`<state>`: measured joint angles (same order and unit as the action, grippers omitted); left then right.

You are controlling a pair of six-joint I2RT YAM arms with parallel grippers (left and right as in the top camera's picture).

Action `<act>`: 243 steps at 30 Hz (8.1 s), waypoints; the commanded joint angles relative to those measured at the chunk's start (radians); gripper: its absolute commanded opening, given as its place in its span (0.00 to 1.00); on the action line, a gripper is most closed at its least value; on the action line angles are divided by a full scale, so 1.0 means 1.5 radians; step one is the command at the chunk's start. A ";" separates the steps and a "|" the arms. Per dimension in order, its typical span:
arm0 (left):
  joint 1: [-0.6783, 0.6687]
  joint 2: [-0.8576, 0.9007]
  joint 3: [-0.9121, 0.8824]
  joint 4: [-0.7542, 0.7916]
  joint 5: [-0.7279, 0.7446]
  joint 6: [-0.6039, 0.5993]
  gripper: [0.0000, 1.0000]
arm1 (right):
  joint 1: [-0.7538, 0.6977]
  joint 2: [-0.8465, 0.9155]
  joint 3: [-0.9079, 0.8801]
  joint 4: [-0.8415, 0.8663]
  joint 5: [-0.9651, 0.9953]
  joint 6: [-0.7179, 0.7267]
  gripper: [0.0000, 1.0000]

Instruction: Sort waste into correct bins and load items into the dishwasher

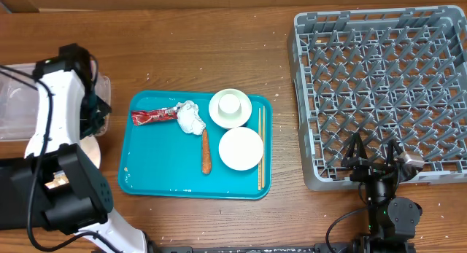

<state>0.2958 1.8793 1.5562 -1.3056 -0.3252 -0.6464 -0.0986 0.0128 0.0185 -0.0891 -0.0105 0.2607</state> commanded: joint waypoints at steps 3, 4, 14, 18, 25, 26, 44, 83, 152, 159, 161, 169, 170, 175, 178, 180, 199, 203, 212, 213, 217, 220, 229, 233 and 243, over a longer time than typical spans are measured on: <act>0.050 -0.020 0.016 0.040 -0.009 0.032 0.04 | -0.004 -0.007 -0.007 0.004 0.006 -0.004 1.00; 0.058 -0.020 0.016 0.049 -0.009 0.033 0.04 | -0.004 -0.007 -0.007 0.004 0.006 -0.004 1.00; 0.121 -0.020 0.016 0.146 0.055 0.070 0.04 | -0.004 -0.007 -0.007 0.004 0.006 -0.004 1.00; 0.144 -0.020 0.016 0.163 0.093 0.072 0.04 | -0.004 -0.007 -0.007 0.004 0.006 -0.004 1.00; 0.183 -0.020 0.016 0.154 0.120 0.073 0.04 | -0.004 -0.007 -0.007 0.004 0.006 -0.004 1.00; 0.189 -0.020 0.016 0.154 0.134 0.073 0.04 | -0.004 -0.007 -0.007 0.004 0.006 -0.004 1.00; 0.271 -0.020 0.016 0.138 0.230 0.098 0.05 | -0.004 -0.007 -0.007 0.004 0.006 -0.004 1.00; 0.262 -0.018 -0.006 0.121 0.231 0.098 0.57 | -0.004 -0.007 -0.007 0.004 0.006 -0.004 1.00; 0.261 -0.024 0.072 0.075 0.212 0.102 0.04 | -0.004 -0.007 -0.007 0.004 0.006 -0.004 1.00; 0.262 -0.033 0.107 0.036 0.238 0.102 0.04 | -0.004 -0.007 -0.007 0.004 0.006 -0.004 1.00; 0.266 -0.036 0.108 0.034 0.267 0.103 0.04 | -0.004 -0.007 -0.007 0.004 0.006 -0.004 1.00; 0.299 -0.038 0.108 0.030 0.339 0.132 0.04 | -0.004 -0.007 -0.007 0.004 0.006 -0.004 1.00; 0.304 -0.038 0.108 0.028 0.340 0.132 0.04 | -0.004 -0.007 -0.007 0.004 0.006 -0.004 1.00; 0.336 -0.038 0.108 0.025 0.405 0.157 0.04 | -0.004 -0.007 -0.007 0.004 0.006 -0.004 1.00; 0.358 -0.038 0.108 0.027 0.443 0.167 0.04 | -0.004 -0.007 -0.007 0.004 0.006 -0.004 1.00; 0.372 -0.038 0.108 0.028 0.462 0.174 0.04 | -0.004 -0.007 -0.007 0.004 0.006 -0.004 1.00; 0.466 -0.038 0.108 0.022 0.677 0.222 0.04 | -0.004 -0.007 -0.007 0.004 0.006 -0.004 1.00; 0.466 -0.038 0.108 0.025 0.705 0.222 0.04 | -0.004 -0.007 -0.007 0.004 0.006 -0.004 1.00; 0.488 -0.038 0.108 0.024 0.742 0.204 0.04 | -0.004 -0.007 -0.007 0.004 0.006 -0.004 1.00; 0.491 -0.038 0.108 0.017 0.742 0.205 0.04 | -0.004 -0.007 -0.007 0.004 0.006 -0.004 1.00; 0.519 -0.038 0.108 0.024 0.736 0.184 0.04 | -0.004 -0.007 -0.007 0.004 0.006 -0.004 1.00; 0.541 -0.038 0.108 0.004 0.758 0.180 0.04 | -0.004 -0.007 -0.007 0.004 0.006 -0.004 1.00; 0.584 -0.038 0.108 0.000 0.801 0.211 0.04 | -0.004 -0.007 -0.007 0.004 0.006 -0.004 1.00; 0.590 -0.038 0.108 0.005 0.807 0.214 0.04 | -0.004 -0.007 -0.007 0.004 0.006 -0.004 1.00; 0.594 -0.038 0.108 0.009 0.783 0.207 0.04 | -0.004 -0.007 -0.007 0.004 0.006 -0.004 1.00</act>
<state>1.1778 1.8626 1.6901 -1.2980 0.8196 -0.3443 -0.0986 0.0128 0.0185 -0.0898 -0.0105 0.2611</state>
